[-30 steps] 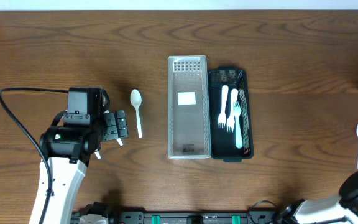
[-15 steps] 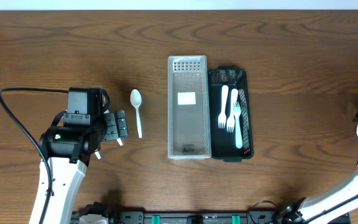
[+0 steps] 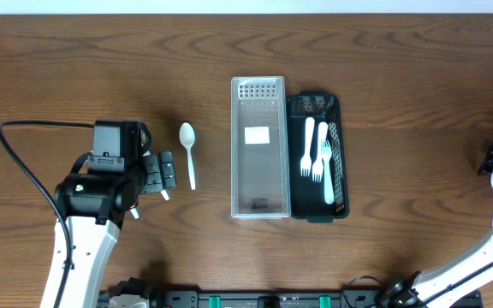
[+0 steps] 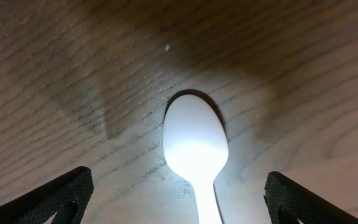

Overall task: Pack container
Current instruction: 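Move right gripper to the white spoon and grasp it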

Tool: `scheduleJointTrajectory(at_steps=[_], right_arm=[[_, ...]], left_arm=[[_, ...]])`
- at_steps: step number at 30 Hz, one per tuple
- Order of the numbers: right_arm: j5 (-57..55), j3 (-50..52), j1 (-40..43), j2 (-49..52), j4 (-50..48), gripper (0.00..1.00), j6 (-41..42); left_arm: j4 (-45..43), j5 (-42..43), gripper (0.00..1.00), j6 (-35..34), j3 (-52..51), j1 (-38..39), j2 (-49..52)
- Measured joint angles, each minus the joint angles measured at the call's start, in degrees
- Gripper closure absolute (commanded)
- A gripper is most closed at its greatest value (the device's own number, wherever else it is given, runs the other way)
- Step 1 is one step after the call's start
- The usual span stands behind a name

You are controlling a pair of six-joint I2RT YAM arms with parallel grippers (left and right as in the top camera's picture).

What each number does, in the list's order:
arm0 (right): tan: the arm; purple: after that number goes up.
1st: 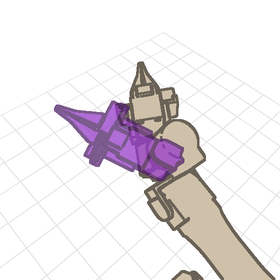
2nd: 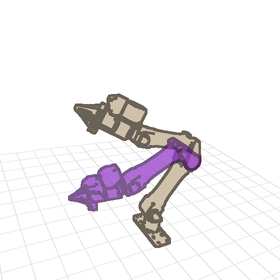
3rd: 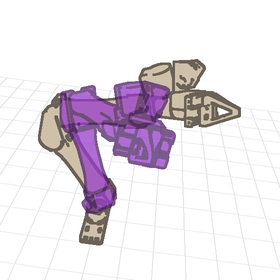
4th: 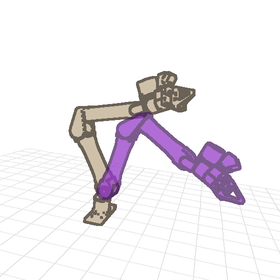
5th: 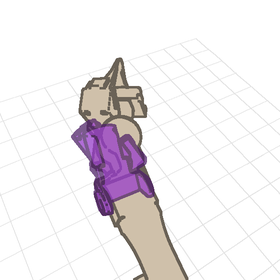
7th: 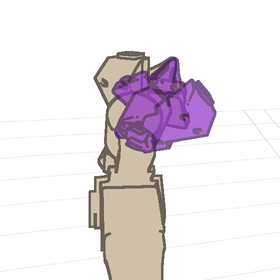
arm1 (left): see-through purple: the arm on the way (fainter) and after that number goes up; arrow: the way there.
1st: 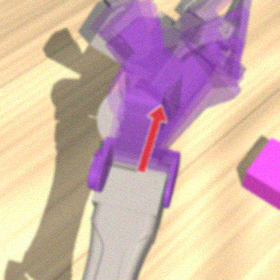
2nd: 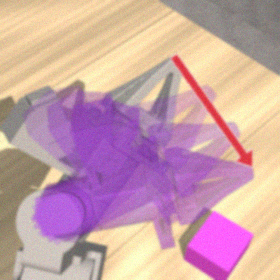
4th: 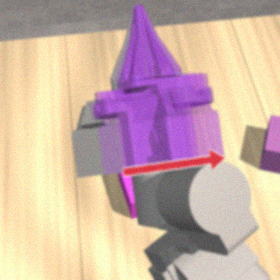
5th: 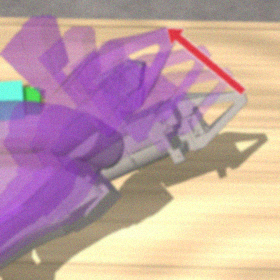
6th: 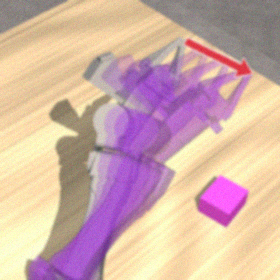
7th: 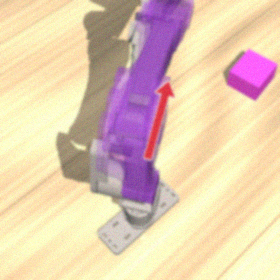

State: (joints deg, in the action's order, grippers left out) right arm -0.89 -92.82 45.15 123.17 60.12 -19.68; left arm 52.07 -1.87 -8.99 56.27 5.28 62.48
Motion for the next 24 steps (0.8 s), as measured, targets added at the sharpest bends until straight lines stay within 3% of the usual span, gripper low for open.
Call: scheduleJointTrajectory(at_steps=[13, 24], right_arm=[[-0.63, -0.02, 0.37, 3.10, -0.35, 0.14, -3.19], [-1.57, -0.07, 0.37, 3.30, -0.61, 0.30, -3.63]], left_arm=[[0.00, -0.02, 0.02, 0.00, 0.00, 0.00, 0.00], [0.00, -0.02, 0.02, 0.00, 0.00, 0.00, 0.00]])
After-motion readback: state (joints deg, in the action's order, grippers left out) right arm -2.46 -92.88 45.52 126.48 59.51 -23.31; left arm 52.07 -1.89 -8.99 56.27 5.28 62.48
